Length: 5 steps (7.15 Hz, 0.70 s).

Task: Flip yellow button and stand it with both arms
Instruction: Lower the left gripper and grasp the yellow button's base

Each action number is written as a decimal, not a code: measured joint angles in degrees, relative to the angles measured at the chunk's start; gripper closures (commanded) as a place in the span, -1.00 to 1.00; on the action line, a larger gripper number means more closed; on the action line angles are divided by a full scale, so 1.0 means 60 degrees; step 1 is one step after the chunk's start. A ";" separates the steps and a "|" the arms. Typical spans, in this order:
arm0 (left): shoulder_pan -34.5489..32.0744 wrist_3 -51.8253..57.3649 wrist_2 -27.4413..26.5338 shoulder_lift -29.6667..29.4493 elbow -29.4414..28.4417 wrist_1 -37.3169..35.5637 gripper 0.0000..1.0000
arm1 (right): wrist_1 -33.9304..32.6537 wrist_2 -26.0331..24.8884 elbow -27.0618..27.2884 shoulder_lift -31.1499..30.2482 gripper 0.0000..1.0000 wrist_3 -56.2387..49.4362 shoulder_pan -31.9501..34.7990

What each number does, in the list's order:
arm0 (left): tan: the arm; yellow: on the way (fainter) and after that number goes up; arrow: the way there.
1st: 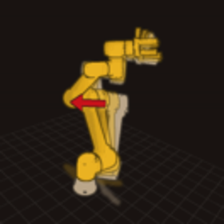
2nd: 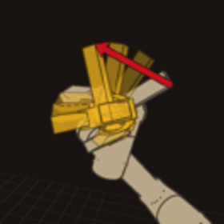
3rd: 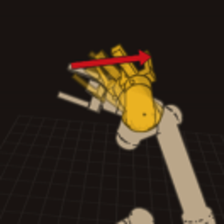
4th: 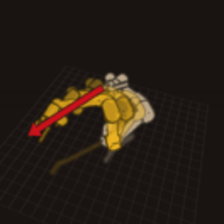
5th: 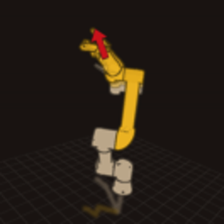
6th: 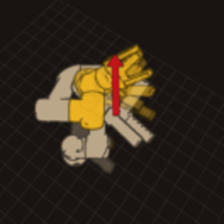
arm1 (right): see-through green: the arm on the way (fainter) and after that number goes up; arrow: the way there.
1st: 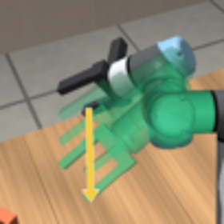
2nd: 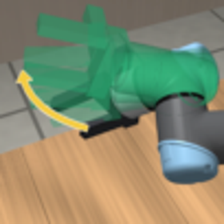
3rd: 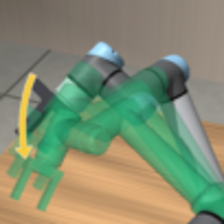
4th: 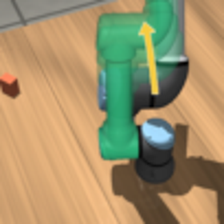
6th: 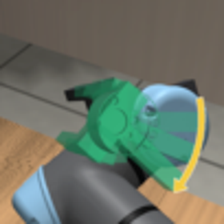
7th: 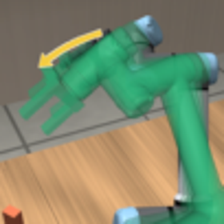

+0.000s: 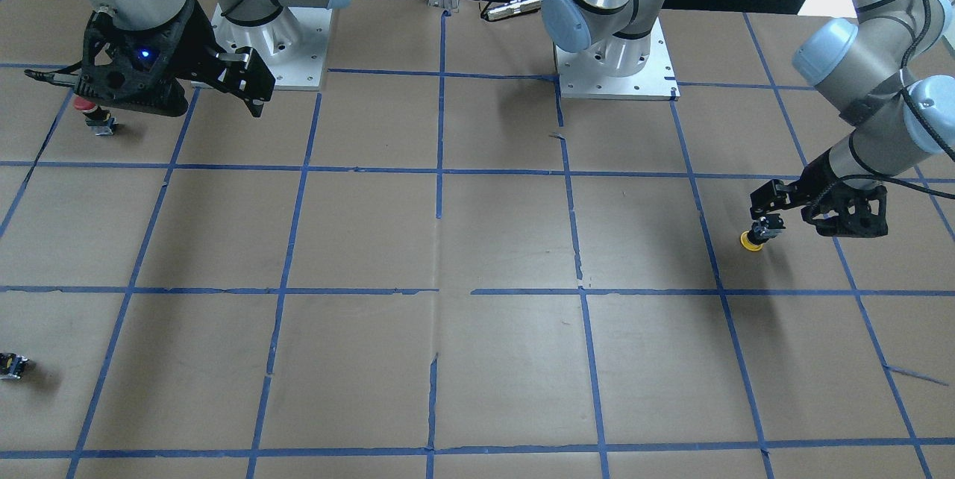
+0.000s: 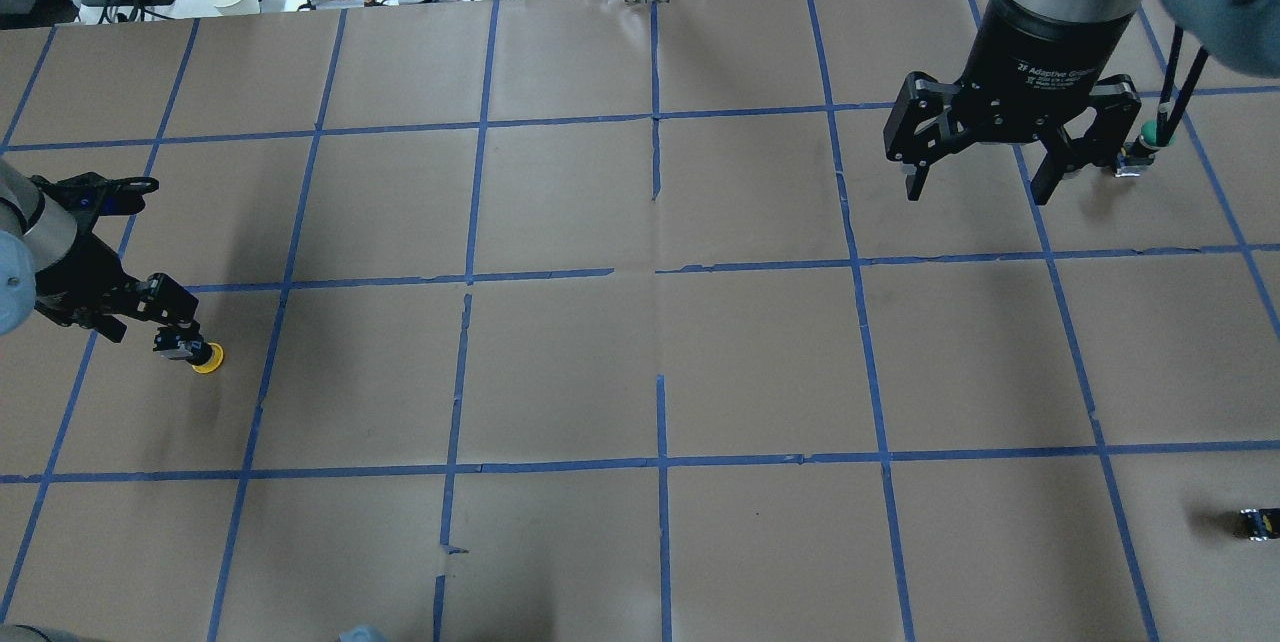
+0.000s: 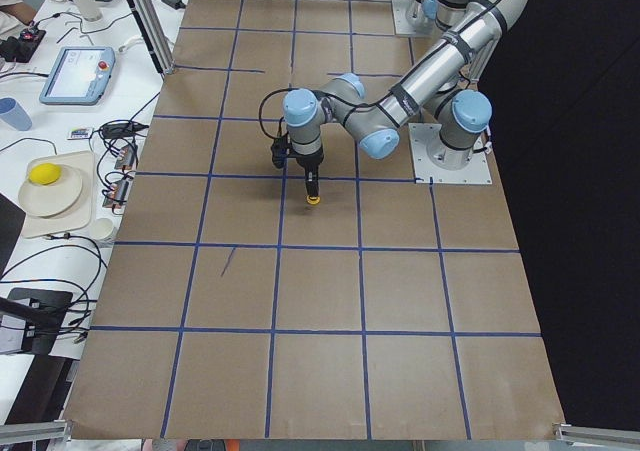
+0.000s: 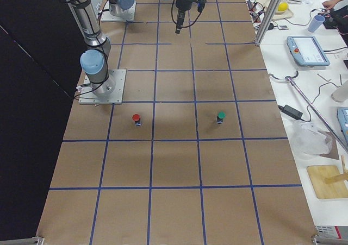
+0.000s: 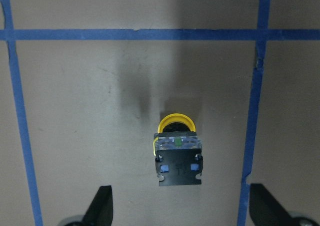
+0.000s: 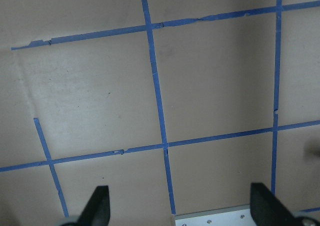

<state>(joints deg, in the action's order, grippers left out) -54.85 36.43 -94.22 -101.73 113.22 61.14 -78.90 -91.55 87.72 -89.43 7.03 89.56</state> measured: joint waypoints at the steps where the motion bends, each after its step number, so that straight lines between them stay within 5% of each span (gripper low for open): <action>1: 0.0001 0.0084 0.0022 -0.0144 0.0018 -0.0157 -0.76 | -0.0069 0.0022 0.0000 0.0012 -1.00 0.0004 0.0000; 2: -0.0011 0.0108 0.0032 -0.0216 0.0031 -0.0262 -0.28 | -0.0099 0.0041 0.0000 0.0016 -1.00 0.0010 0.0000; 5: -0.0023 0.0185 0.0008 -0.0237 0.0034 -0.0325 -0.19 | -0.0110 0.0049 0.0000 0.0053 -1.00 0.0015 -0.0013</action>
<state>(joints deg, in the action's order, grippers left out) -54.99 37.54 -94.18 -103.15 113.42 59.19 -79.56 -91.25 87.71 -89.11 7.12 89.48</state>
